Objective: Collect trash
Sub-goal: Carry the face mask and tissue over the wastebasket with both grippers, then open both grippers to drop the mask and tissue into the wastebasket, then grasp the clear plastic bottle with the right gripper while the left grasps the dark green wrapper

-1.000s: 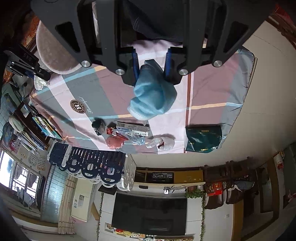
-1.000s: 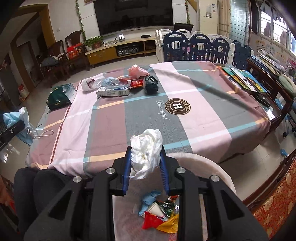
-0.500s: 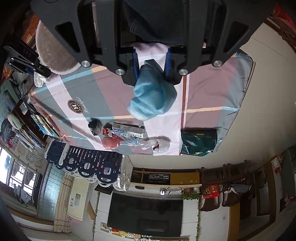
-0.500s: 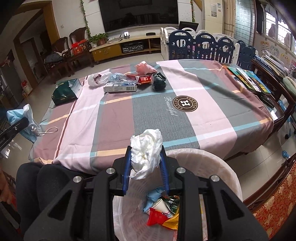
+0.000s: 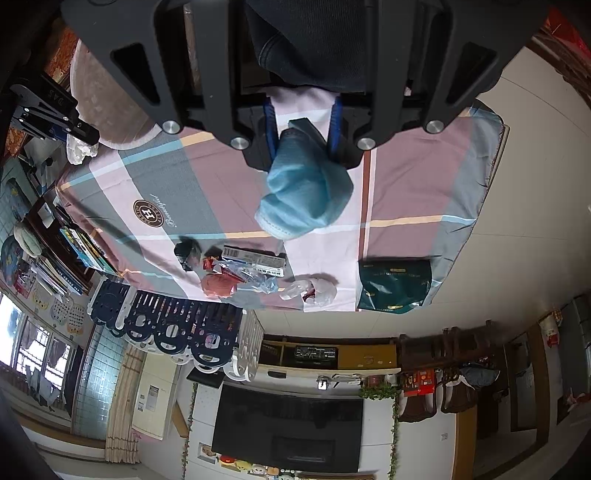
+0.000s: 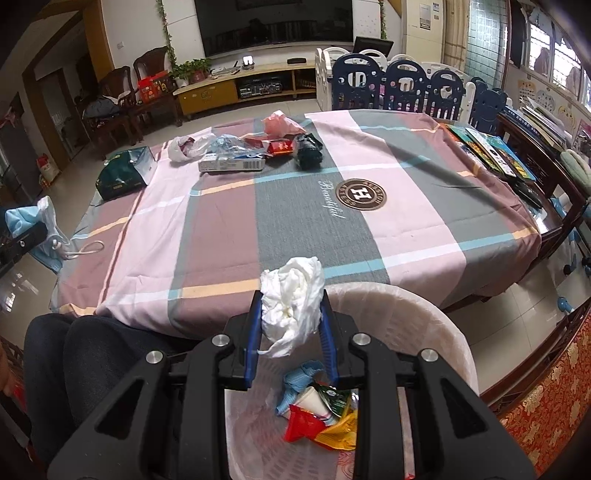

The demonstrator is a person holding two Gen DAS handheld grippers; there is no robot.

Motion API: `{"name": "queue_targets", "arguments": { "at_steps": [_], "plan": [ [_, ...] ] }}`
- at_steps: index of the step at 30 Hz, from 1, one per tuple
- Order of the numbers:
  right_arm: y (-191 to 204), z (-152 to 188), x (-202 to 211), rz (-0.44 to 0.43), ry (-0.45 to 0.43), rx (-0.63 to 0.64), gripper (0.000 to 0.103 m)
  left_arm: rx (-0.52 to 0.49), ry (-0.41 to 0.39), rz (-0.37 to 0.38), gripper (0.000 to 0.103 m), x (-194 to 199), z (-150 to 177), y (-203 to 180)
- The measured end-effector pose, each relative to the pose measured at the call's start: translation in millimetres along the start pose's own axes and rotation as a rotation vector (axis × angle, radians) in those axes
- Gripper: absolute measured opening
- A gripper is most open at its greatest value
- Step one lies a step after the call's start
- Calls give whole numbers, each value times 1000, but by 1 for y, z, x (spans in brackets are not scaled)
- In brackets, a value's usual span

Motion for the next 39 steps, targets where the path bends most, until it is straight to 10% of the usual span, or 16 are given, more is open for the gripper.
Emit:
{"name": "queue_targets", "arguments": {
  "at_steps": [9, 15, 22, 28, 29, 30, 32, 39],
  "plan": [
    [-62, 39, -21, 133, 119, -56, 29, -28, -1, 34, 23, 4, -1, -17],
    [-97, 73, -50, 143, 299, -251, 67, -64, 40, 165, 23, -3, 7, -54],
    [-132, 26, -1, 137, 69, -406, 83, -70, 163, 563, 23, -22, 28, -132],
    [-175, -1, 30, 146, -77, -543, 88, -315, 315, 847, 26, -23, 78, -243],
    [-181, 0, 29, 152, -77, -561, 88, -366, 334, 867, 40, -22, 87, -256],
    [-186, 1, 27, 157, -73, -575, 88, -411, 351, 862, 66, -24, 94, -263],
    [-194, 6, 21, 167, -58, -601, 88, -485, 360, 795, 85, -30, 104, -268],
    [-187, 15, -14, 189, 18, -609, 88, -302, 295, 661, 87, -71, 72, -203]
  ]
}}
Point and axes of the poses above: each gripper's, at about its wrist camera, not at the fingertips, and x roughly against the way its jaws point, y to its left, z to its underside, the point moved 8 cm from there along -x, roughly the way its jaws point, and after that the axes turned 13 degrees about -x, right-handed, at the moved point
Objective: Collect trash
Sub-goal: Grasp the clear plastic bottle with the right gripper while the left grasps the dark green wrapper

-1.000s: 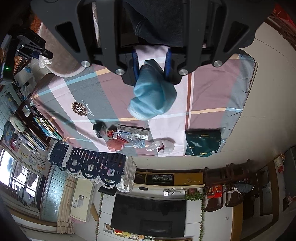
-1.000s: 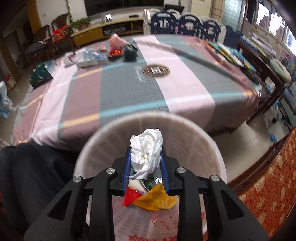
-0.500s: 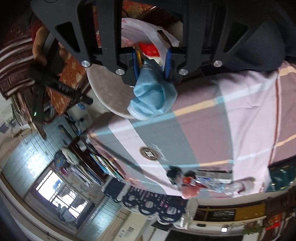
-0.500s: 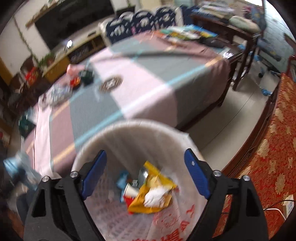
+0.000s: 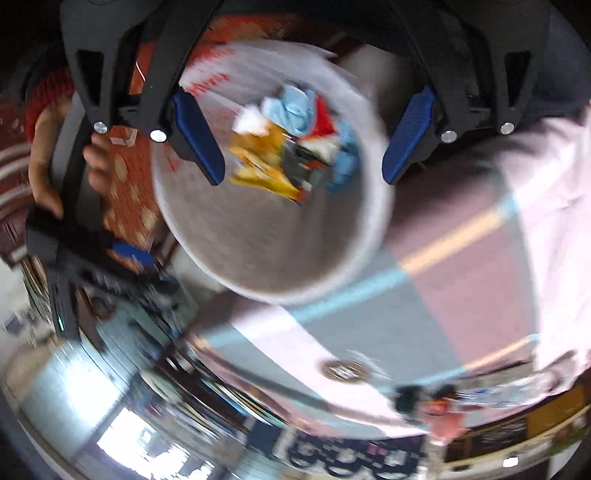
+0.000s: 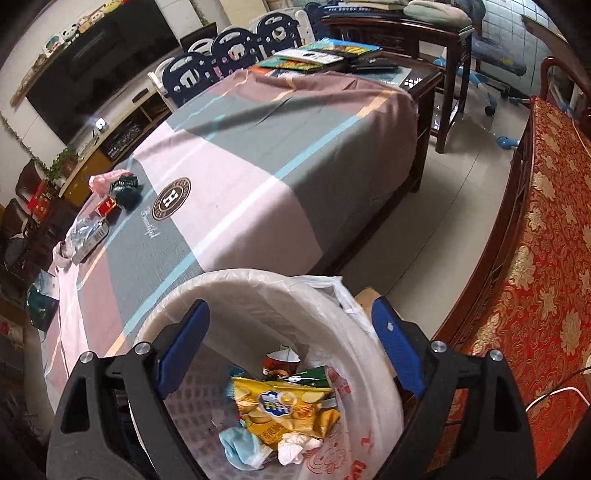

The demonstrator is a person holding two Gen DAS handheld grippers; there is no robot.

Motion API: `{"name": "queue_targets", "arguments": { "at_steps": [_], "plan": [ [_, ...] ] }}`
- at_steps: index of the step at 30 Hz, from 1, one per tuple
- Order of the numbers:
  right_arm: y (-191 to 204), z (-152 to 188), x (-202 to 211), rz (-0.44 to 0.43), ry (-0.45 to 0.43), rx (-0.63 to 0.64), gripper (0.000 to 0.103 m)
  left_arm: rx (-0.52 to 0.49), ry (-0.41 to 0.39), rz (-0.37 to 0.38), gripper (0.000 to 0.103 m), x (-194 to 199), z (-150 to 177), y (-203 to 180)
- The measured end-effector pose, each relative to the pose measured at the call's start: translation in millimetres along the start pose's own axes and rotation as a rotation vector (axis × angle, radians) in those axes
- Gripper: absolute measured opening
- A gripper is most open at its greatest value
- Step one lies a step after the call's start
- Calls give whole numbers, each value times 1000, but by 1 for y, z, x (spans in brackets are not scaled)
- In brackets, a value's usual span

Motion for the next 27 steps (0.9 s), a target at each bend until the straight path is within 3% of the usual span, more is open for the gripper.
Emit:
{"name": "queue_targets", "arguments": {
  "at_steps": [4, 5, 8, 10, 13, 16, 19, 21, 24, 27],
  "plan": [
    [50, 2, -18, -42, 36, 67, 88, 105, -43, -266, 87, 24, -10, 96],
    [65, 2, -21, -53, 36, 90, 88, 116, -41, -321, 84, 29, -13, 118],
    [129, -4, -35, -99, 17, 188, 88, 130, -44, -454, 64, 44, -23, 177],
    [185, -10, -47, -146, -17, 288, 88, 145, -59, -514, 64, 52, -31, 212],
    [257, -17, -72, -174, -62, 431, 88, 167, -124, -560, 66, 62, -39, 253],
    [316, -29, -119, -110, -113, 564, 87, 235, -124, -621, 67, 62, -35, 283],
    [345, -50, -179, 12, -119, 595, 87, 318, -128, -543, 72, 55, -29, 287],
    [353, -57, -207, 12, -78, 569, 86, 317, -128, -524, 74, 54, -28, 286],
    [361, -43, -225, -35, 24, 570, 45, 305, -130, -552, 74, 55, -32, 287],
    [373, -2, -209, -165, 120, 649, 41, 351, -134, -546, 74, 55, -29, 293]
  ]
}}
Point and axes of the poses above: each gripper's, at about its wrist camera, not at the fingertips, and x roughly against the way its jaws point, y to its left, z to its underside, the point moved 8 cm from there along -x, roughly the way its jaws point, and after that the axes turned 13 degrees about -x, right-handed, at the moved point
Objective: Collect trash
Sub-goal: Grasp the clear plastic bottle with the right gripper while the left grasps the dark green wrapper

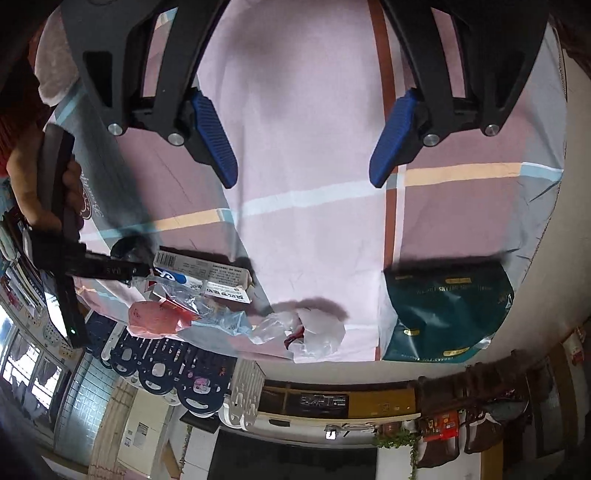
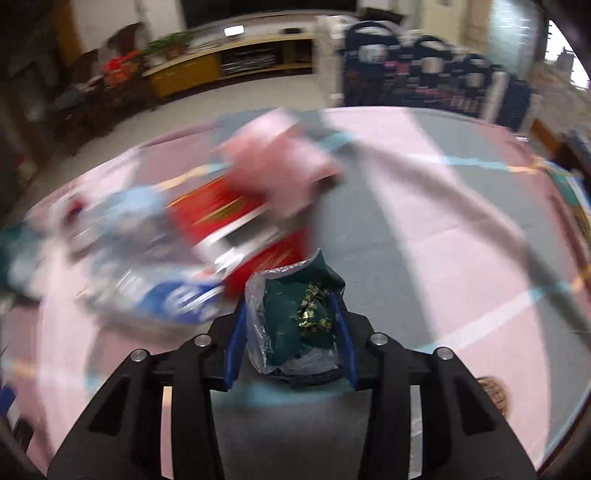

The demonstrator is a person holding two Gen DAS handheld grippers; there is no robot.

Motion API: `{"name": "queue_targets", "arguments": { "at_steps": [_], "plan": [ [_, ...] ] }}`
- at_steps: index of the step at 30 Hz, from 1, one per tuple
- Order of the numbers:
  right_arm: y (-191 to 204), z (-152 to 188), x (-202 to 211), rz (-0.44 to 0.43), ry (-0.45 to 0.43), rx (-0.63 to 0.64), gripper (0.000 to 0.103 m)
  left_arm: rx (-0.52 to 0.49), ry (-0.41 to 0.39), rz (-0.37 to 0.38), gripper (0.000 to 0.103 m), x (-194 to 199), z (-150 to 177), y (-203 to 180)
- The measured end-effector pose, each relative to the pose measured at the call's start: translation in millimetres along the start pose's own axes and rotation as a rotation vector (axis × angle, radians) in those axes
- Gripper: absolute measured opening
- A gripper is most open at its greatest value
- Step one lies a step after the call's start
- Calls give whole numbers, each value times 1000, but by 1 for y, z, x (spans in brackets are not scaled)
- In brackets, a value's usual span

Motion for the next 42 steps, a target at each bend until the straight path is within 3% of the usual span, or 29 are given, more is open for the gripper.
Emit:
{"name": "queue_targets", "arguments": {
  "at_steps": [3, 6, 8, 9, 10, 12, 14, 17, 20, 22, 24, 27, 33, 38, 41, 42],
  "plan": [
    [42, 47, 17, -125, 94, 114, 41, 78, 11, -5, 74, 0, 3, 14],
    [86, 98, 47, -357, 239, 250, 46, 163, 12, -38, 74, 3, 8, 35],
    [100, 103, 68, -403, 213, 290, 62, 237, 17, -40, 75, 5, 13, 48],
    [103, 94, 77, -427, 176, 274, 81, 268, 23, -41, 75, 5, 15, 53],
    [103, 82, 83, -434, 138, 245, 92, 296, 30, -51, 75, 5, 19, 59],
    [100, 47, 82, -381, 51, 177, 92, 314, 50, -72, 76, 4, 24, 64],
    [97, 10, 65, -261, -1, 118, 92, 314, 63, -64, 76, 1, 27, 64],
    [101, -31, 20, -150, 4, 72, 92, 278, 75, -39, 76, -5, 26, 54],
    [109, -42, -23, -14, 24, 118, 90, 232, 68, 63, 77, -6, 22, 33],
    [112, -35, -42, -53, 92, 84, 51, 190, 53, 177, 79, -3, 16, 14],
    [112, -32, -45, -87, 115, 60, 44, 123, 31, 253, 80, 2, 12, -7],
    [107, -27, -22, -118, 63, 84, 33, 19, -9, 290, 85, 13, 6, -30],
    [65, 4, 75, -185, -45, 44, 33, -99, -47, 375, 86, 28, 8, -62],
    [17, 70, 110, -74, -17, 64, 33, -215, -11, 377, 85, 25, 19, -86],
    [1, 109, 104, -16, 36, 84, 43, -208, -1, 403, 67, 22, 20, -87],
    [-2, 116, 103, -24, 44, 74, 51, -195, 13, 407, 58, 18, 21, -85]
  ]
}}
Point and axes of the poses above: each gripper's, at about its wrist camera, not at the fingertips, and x roughly against the way its jaws point, y to its left, z to its underside, the point moved 8 cm from there along -x, roughly the way its jaws point, and after that the axes turned 13 degrees about -x, right-handed, at the moved point
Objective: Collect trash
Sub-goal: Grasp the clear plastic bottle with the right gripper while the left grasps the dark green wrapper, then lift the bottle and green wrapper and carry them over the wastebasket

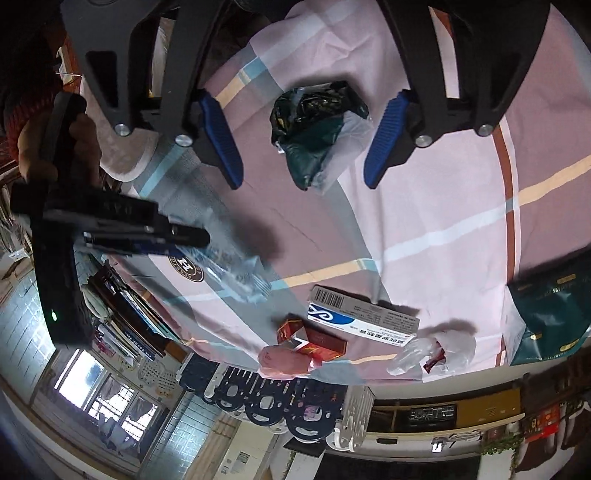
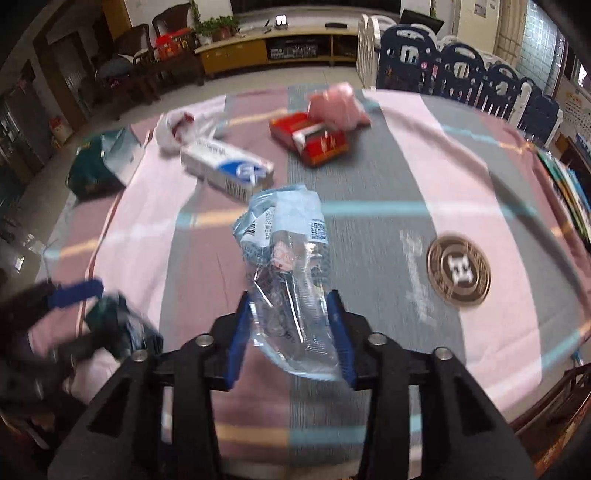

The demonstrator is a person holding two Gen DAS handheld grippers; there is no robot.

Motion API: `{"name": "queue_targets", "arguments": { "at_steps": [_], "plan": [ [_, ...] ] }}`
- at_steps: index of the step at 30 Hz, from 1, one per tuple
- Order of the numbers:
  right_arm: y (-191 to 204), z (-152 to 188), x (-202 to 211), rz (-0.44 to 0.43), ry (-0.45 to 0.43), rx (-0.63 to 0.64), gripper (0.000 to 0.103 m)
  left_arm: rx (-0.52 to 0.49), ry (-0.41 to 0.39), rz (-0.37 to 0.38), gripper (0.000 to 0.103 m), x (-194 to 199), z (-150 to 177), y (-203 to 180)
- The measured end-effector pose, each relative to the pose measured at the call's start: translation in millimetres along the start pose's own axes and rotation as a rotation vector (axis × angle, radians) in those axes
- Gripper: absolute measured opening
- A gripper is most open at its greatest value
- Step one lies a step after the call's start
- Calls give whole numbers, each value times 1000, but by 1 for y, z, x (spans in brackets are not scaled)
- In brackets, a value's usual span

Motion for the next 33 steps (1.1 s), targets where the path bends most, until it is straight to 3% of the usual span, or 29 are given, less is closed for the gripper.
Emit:
{"name": "queue_targets", "arguments": {
  "at_steps": [2, 3, 6, 9, 15, 17, 19, 22, 26, 30, 33],
  "plan": [
    [-5, 7, -1, -8, -7, -34, 64, 21, 16, 14, 47, -4, 3, 4],
    [-9, 9, -2, -4, -12, -53, 69, 28, 22, 15, 47, -6, 4, 6],
    [-17, 10, -13, -5, 21, -122, 69, 29, 33, 13, 47, -8, 6, 7],
    [-17, 10, -26, 12, 52, -133, 69, 15, 51, 15, 57, -11, 7, 4],
    [-7, 16, -33, 14, 49, -109, 69, 16, 106, 9, 55, -18, 13, 4],
    [-2, 20, -32, -1, 56, -96, 66, 31, 106, 4, 50, -18, 15, 7],
    [8, 23, -29, -32, 56, -82, 42, 42, 103, -7, 43, -17, 16, 11],
    [20, 26, -19, -39, 43, -63, 21, 49, 80, -37, 29, -11, 14, 14],
    [26, 25, 16, -58, -33, -67, 19, 54, -13, -117, 26, 12, 7, 19],
    [20, 23, 68, -63, -130, -74, 19, 2, -49, -364, 26, 48, 7, 18],
    [10, 28, 110, -49, -192, -61, 19, 79, -116, -409, 26, 85, 10, 5]
  ]
}}
Point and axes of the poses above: each gripper's, at about its wrist camera, not at the fingertips, and x roughly against the way its jaws point, y to its left, z to its underside, the point moved 8 cm from there along -x, roughly the way its jaws point, and after that the axes turned 13 degrees about -x, right-handed, at the moved point
